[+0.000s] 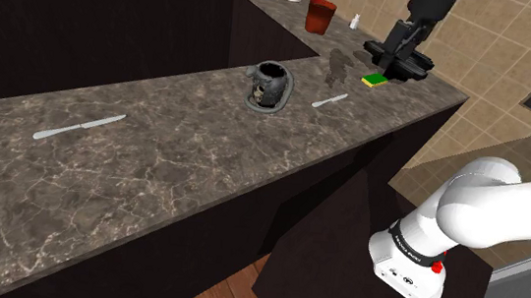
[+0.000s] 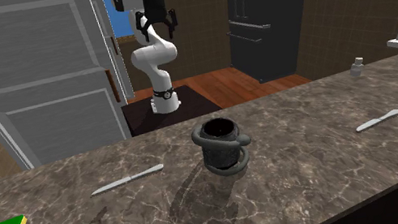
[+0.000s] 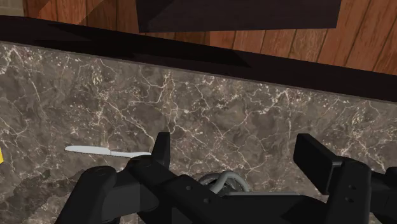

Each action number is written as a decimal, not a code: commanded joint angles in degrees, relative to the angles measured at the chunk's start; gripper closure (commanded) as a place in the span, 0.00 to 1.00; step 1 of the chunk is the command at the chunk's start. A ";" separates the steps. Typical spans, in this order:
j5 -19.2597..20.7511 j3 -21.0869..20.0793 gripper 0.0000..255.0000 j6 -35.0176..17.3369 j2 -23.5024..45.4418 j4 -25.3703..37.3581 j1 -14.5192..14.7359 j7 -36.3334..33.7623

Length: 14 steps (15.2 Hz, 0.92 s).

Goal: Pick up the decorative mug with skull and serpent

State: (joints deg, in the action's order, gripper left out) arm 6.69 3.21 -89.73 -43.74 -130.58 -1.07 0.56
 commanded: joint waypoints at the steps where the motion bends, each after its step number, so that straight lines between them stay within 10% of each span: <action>1: 0.00 0.00 0.00 0.00 0.00 0.00 0.00 0.00; 14: -2.25 0.34 0.00 -15.02 26.91 9.87 1.63 -1.10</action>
State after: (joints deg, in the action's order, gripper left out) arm 4.66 3.60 -103.74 -18.83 -121.55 0.42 -0.41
